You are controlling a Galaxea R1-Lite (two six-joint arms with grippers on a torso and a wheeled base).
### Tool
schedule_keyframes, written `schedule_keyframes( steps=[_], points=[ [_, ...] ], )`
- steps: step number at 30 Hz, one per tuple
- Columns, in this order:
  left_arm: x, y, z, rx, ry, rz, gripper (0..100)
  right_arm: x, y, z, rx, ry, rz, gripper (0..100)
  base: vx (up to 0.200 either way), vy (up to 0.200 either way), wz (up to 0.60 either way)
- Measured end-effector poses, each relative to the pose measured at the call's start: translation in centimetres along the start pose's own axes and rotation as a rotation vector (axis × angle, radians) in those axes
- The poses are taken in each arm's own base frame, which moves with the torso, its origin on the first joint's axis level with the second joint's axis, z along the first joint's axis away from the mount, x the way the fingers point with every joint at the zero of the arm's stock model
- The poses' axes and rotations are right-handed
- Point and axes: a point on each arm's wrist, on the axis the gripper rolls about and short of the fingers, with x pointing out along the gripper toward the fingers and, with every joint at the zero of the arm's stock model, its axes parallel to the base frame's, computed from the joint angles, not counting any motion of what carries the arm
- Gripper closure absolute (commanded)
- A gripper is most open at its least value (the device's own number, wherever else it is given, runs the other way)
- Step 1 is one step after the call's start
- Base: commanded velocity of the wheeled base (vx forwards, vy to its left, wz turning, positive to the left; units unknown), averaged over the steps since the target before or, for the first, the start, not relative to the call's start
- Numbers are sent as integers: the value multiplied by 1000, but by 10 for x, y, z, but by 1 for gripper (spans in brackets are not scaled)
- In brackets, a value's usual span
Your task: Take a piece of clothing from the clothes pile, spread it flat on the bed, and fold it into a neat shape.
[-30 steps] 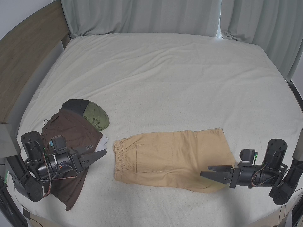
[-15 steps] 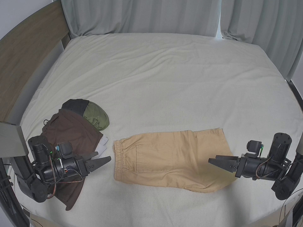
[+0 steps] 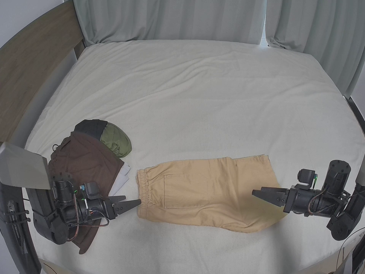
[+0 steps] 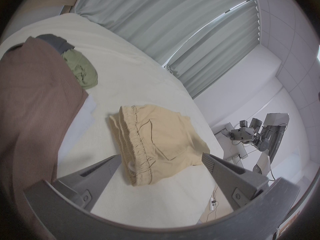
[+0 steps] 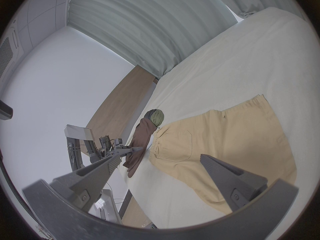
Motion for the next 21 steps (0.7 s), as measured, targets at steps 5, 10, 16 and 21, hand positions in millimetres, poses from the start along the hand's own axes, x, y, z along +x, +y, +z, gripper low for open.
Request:
schedule_keyframes(
  steps=[5,10,16,21],
  points=[
    [8,10,-9,-27,29,10,0,0,-2,1,1,-3,-6,0,0,0,0],
    [14,16,-18,-48,59,15,0,0,-2,1,0,-5,-6,0,0,0,0],
    [26,23,-28,-77,89,15,0,-1,-4,3,-1,-15,-11,0,0,0,0],
    [37,23,-37,-112,119,2,0,-2,-5,5,-3,-24,-14,0,0,0,0]
  ],
)
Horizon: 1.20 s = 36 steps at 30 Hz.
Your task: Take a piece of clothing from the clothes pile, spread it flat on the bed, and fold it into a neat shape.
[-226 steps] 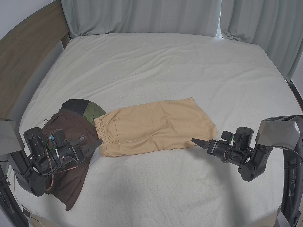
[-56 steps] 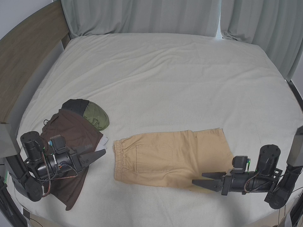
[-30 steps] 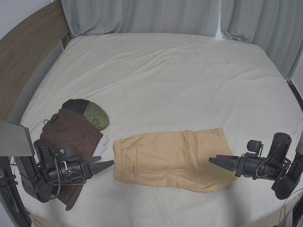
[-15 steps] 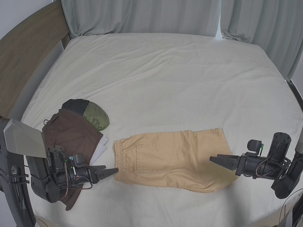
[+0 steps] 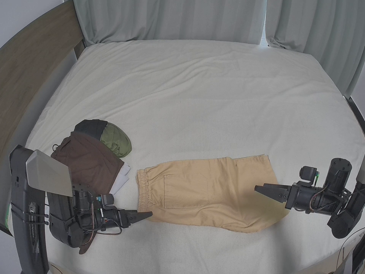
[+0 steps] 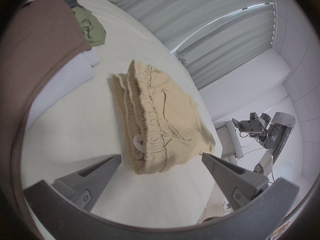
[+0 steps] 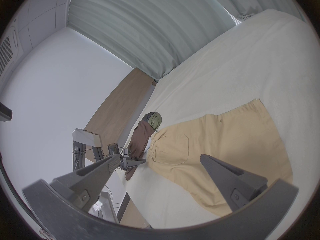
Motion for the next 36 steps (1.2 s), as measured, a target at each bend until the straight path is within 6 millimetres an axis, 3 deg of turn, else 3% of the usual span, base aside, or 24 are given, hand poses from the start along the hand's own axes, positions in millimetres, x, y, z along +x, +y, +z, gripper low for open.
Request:
schedule_keyframes(
  steps=[12,30,31,36],
  points=[
    [29,5,-1,-55,-19,28,0,0,0,0,-1,-1,1,0,0,0,0],
    [59,-1,22,-155,-116,-8,0,1,1,-1,-1,6,4,0,0,0,0],
    [60,-1,24,-156,-126,-3,100,1,1,-1,-1,6,3,0,0,0,0],
    [62,-1,25,-156,-136,-1,100,2,0,-2,1,8,2,0,0,0,0]
  ],
)
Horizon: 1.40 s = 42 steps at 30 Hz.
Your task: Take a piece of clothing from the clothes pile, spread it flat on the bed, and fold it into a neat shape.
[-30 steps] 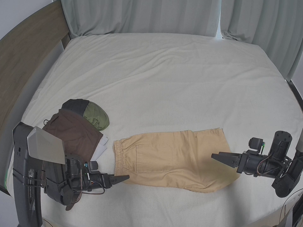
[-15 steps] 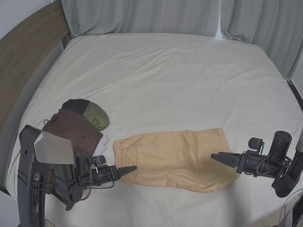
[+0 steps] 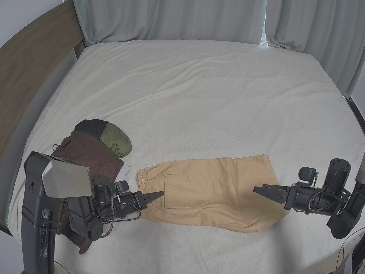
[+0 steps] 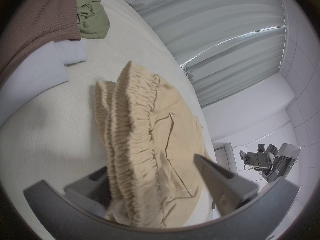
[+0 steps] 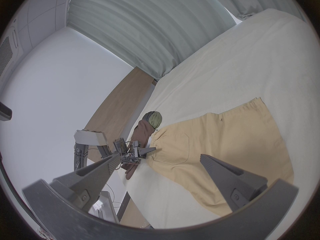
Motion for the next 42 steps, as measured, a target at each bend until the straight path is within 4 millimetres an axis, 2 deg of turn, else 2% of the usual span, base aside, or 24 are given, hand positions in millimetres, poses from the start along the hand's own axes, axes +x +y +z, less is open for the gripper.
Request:
schedule_keyframes(
  steps=[10,30,42],
  points=[
    [-7,-1,-1,-10,9,7,100,0,0,-1,3,4,-2,0,0,0,0],
    [-48,-21,21,-3,-42,-4,100,1,-1,-5,13,21,-4,0,0,0,0],
    [-71,-22,29,16,-65,9,100,8,2,-17,26,78,10,0,0,0,0]
  ],
)
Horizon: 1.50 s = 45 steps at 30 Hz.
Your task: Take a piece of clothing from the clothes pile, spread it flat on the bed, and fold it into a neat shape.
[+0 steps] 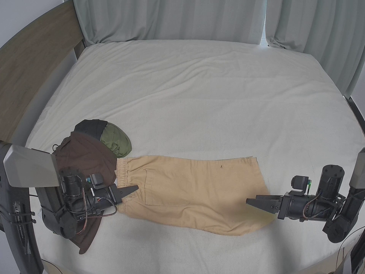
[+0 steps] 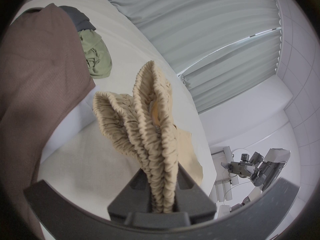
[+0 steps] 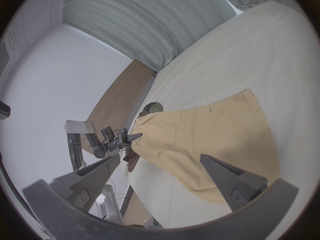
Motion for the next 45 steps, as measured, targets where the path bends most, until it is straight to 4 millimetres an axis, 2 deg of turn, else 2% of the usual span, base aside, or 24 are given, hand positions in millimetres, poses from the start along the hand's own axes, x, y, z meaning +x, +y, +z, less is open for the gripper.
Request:
schedule_keyframes(
  steps=[8,22,38,45],
  points=[
    [-19,1,6,3,-13,1,100,5,-1,-6,12,32,1,0,0,0,0],
    [-33,7,9,20,-7,-4,100,12,-4,-16,1,80,4,0,0,0,0],
    [-43,14,9,41,-21,29,100,14,-5,-18,7,91,3,0,0,0,0],
    [-36,2,10,63,-17,-6,100,14,-5,-18,7,90,2,0,0,0,0]
  ],
)
